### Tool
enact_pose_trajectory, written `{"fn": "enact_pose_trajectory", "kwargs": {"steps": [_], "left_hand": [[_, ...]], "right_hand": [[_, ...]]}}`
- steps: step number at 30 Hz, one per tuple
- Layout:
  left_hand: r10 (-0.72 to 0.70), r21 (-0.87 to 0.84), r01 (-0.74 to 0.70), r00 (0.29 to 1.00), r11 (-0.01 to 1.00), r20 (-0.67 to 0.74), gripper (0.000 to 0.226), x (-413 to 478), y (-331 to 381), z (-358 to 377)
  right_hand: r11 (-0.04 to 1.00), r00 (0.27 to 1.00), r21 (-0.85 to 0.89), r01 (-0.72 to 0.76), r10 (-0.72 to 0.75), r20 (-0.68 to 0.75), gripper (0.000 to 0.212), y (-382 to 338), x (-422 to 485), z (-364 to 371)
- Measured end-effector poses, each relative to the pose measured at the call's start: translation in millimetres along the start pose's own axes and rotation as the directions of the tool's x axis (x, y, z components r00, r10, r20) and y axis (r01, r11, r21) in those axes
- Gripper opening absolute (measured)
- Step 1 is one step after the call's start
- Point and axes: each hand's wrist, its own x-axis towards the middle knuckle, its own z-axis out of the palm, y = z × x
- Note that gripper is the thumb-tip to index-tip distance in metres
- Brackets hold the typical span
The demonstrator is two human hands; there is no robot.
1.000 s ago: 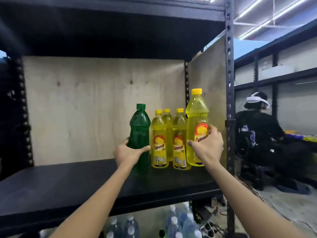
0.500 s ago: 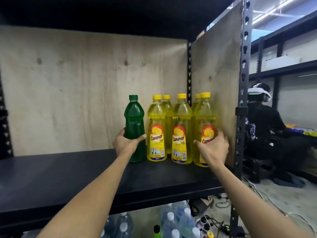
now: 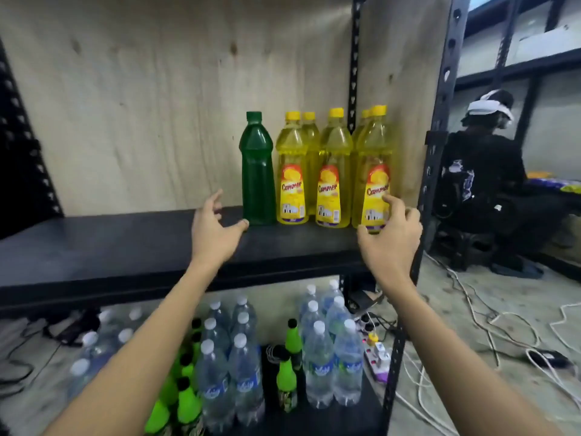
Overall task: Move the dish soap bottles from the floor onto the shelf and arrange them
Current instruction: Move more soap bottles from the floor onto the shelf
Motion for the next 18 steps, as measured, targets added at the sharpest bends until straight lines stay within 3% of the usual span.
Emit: {"fn": "enact_pose_trajectory", "kwargs": {"steps": [3,5,7,9,11,13,15,18], "left_hand": [[0.154,-0.032,-0.162,0.97,0.986,-0.19,0.051,-97.9,-30.6,-48.9],[0.135,-0.008,-0.143,0.949,0.99,-0.284,0.047,-157.9,-68.6,-71.3],[-0.027,0.002,0.028,0.953,1.0,-0.302,0.044,-203.0,-118.6,-86.7],[-0.328,-0.006,0.337,0.911,0.941,-0.25,0.036,-237.1,-179.1,-100.5],[-0.623,0.008,0.636,0.758,0.771,-0.192,0.03,-267.8,-243.4,-117.4],[-0.814,0.032,0.824,0.565,0.566,-0.137,0.034,-300.4,-300.7,-131.9],[-0.895,0.079,0.904,0.426,0.419,-0.128,0.044,-332.2,-346.9,-141.8],[-0.926,0.175,0.942,0.319,0.286,-0.204,0.042,-364.0,-401.9,-150.3]], "right_hand": [[0.999,0.997,0.02,0.03,-0.032,0.067,0.039,9.4,-102.5,-4.9],[0.999,0.954,0.016,-0.051,0.044,0.297,0.032,29.0,-173.2,4.4],[0.978,0.783,-0.078,-0.193,0.201,0.588,0.031,53.1,-237.8,17.5],[0.926,0.531,-0.222,-0.306,0.359,0.767,0.031,78.0,-294.4,30.4],[0.893,0.351,-0.324,-0.313,0.426,0.834,0.029,99.9,-341.7,44.1],[0.892,0.245,-0.38,-0.246,0.436,0.866,0.031,116.6,-381.0,60.4],[0.91,0.169,-0.385,-0.155,0.409,0.897,0.042,127.6,-416.0,79.9],[0.94,0.105,-0.34,-0.013,0.339,0.935,0.057,135.5,-458.7,116.9]]}}
